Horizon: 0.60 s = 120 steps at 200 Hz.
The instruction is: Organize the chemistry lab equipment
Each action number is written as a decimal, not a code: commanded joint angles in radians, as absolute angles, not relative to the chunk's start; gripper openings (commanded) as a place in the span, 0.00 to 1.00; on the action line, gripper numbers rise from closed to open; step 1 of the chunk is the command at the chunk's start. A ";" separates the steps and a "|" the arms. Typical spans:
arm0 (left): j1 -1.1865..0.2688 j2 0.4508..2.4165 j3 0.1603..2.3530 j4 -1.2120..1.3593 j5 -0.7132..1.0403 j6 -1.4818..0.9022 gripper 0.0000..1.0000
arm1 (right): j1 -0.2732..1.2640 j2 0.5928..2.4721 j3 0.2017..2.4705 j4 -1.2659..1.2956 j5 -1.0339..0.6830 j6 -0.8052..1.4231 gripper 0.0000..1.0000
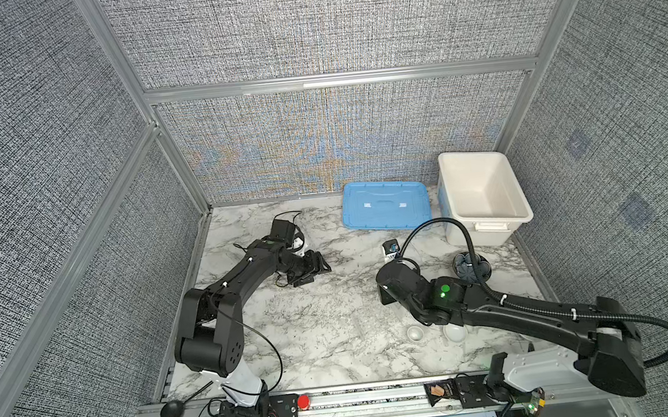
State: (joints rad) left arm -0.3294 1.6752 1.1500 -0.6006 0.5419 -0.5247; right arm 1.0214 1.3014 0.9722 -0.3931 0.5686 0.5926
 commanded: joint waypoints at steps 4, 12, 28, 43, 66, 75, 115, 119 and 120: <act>-0.329 1.659 1.149 -0.588 0.532 -0.540 0.72 | 1.022 1.301 0.987 -0.421 0.582 0.609 0.31; -0.328 1.656 1.152 -0.592 0.526 -0.538 0.72 | 1.023 1.295 0.988 -0.424 0.584 0.605 0.32; -0.328 1.646 1.161 -0.607 0.517 -0.530 0.72 | 1.022 1.285 0.986 -0.433 0.592 0.611 0.34; -0.329 1.638 1.170 -0.620 0.509 -0.521 0.72 | 1.020 1.269 1.023 -0.442 0.594 0.608 0.37; -0.328 1.617 1.179 -0.630 0.473 -0.508 0.73 | 1.016 1.246 1.051 -0.473 0.601 0.587 0.41; -0.328 1.609 1.185 -0.640 0.454 -0.504 0.73 | 1.008 1.245 1.064 -0.486 0.593 0.568 0.44; -0.328 1.567 1.188 -0.648 0.401 -0.477 0.73 | 0.891 1.308 1.154 -0.613 0.317 0.430 0.69; -0.328 1.564 1.186 -0.646 0.394 -0.474 0.73 | 0.883 1.315 1.160 -0.628 0.281 0.420 0.70; -0.327 1.563 1.186 -0.646 0.392 -0.474 0.73 | 0.881 1.315 1.160 -0.632 0.273 0.418 0.71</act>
State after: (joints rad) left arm -0.3290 1.5818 1.1889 -0.6312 0.4458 -0.5037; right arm 0.9230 1.2873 1.1301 -0.5251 0.4782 0.5217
